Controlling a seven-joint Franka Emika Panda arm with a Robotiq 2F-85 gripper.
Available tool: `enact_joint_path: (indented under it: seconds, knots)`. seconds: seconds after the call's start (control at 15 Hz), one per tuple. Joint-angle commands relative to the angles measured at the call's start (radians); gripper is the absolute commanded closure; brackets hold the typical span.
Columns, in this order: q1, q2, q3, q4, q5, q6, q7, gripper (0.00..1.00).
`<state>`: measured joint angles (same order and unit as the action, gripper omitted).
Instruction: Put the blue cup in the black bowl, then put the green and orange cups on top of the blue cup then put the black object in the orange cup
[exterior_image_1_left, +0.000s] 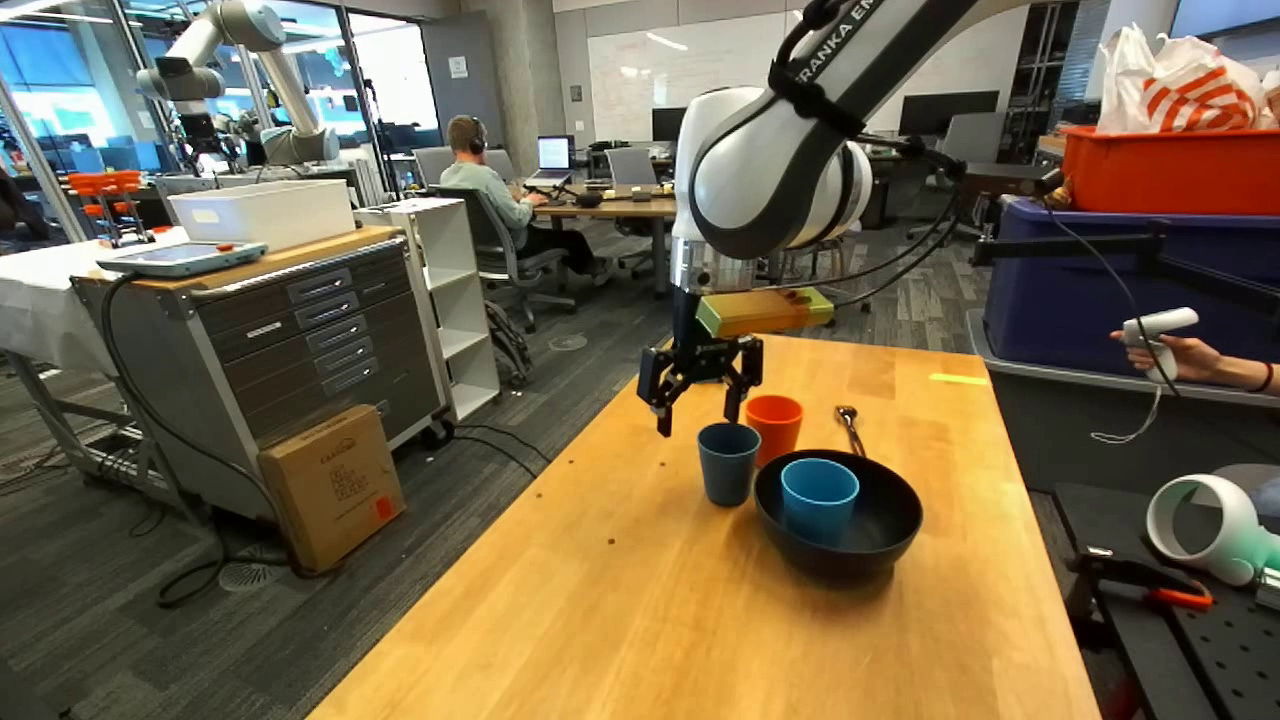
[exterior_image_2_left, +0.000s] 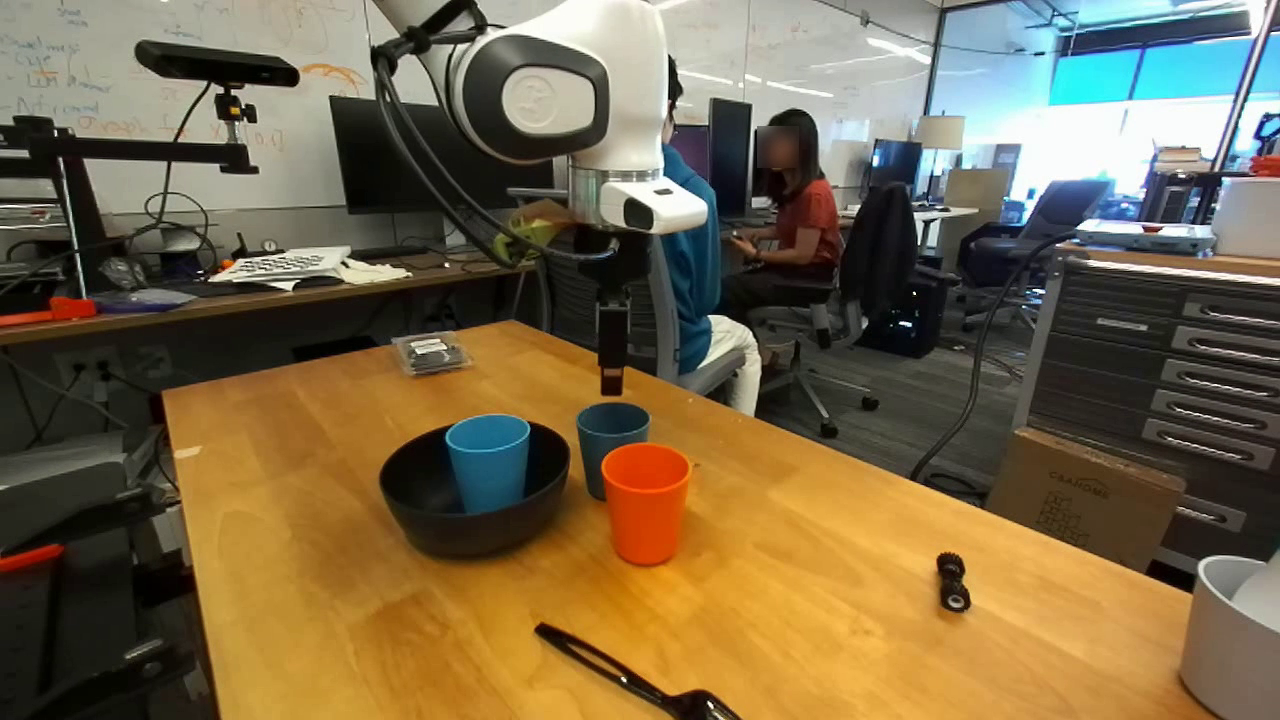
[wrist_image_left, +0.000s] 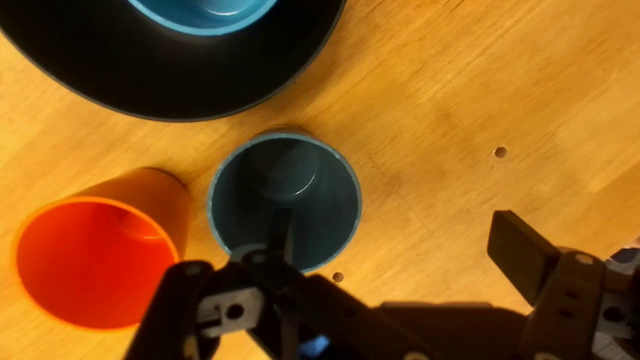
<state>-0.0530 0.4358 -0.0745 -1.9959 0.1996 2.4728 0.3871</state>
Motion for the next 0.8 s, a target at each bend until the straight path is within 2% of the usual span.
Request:
enact_joint_path:
  seconds: [0.0,0.13,0.2,0.33,0.53,0.73]
  knots:
    - [0.027,0.013,-0.024,-0.006,-0.025,0.037,0.023,0.00]
    - [0.030,0.021,-0.027,-0.007,-0.028,0.040,0.023,0.04]
    - [0.032,0.024,-0.029,-0.007,-0.031,0.043,0.023,0.25]
    - [0.035,0.030,-0.032,-0.008,-0.036,0.049,0.024,0.30]
    - [0.040,0.037,-0.035,-0.010,-0.043,0.053,0.027,0.57]
    - [0.042,0.037,-0.036,-0.010,-0.048,0.053,0.027,0.79]
